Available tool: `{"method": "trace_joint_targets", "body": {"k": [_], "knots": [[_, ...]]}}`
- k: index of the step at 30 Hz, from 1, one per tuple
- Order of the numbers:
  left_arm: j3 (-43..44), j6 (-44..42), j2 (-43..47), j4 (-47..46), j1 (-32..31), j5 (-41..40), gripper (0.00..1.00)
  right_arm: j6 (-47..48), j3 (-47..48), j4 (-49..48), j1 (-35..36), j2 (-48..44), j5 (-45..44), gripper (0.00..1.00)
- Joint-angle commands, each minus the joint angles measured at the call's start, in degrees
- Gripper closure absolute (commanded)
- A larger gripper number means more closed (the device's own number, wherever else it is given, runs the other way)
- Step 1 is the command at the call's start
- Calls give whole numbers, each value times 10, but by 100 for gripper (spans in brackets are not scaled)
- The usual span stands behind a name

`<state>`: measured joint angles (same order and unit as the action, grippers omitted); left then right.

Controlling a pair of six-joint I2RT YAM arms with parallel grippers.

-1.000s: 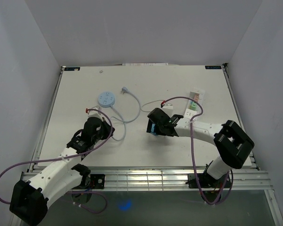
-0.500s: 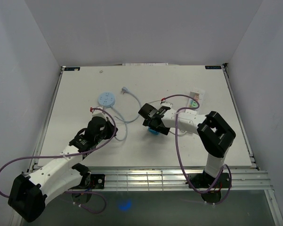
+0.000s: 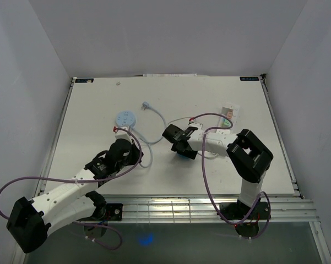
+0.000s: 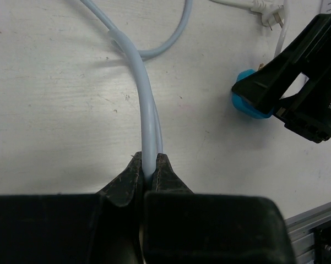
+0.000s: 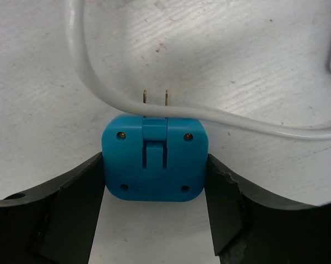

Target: Insert the plug

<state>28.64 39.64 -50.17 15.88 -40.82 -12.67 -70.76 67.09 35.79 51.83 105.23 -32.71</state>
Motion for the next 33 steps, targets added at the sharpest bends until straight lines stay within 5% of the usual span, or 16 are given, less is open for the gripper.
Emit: {"method": "trace_joint_targets", "body": {"k": [1,5,15,23,26,30,31,33], "knots": [[26,18,-6,13,-50,-44,100,15,-37,-7,3,-52,-7,64],[23,57,-29,15,-123,-90,100,48,-63,-2,3,-109,-15,71],[45,162,-148,25,-359,-212,100,169,-146,-70,-6,-294,-30,69],[120,90,-240,-60,-387,-150,99,264,-168,-91,-23,-370,-7,68],[139,37,-254,-133,-387,-72,83,278,-175,-92,-32,-392,9,67],[191,25,-279,-98,-387,-39,40,301,-174,-94,-40,-410,34,66],[202,25,-277,-89,-387,-45,16,302,-173,-93,-41,-411,43,66],[202,25,-264,-76,-387,-47,2,302,-170,-93,-41,-414,55,66]]}}
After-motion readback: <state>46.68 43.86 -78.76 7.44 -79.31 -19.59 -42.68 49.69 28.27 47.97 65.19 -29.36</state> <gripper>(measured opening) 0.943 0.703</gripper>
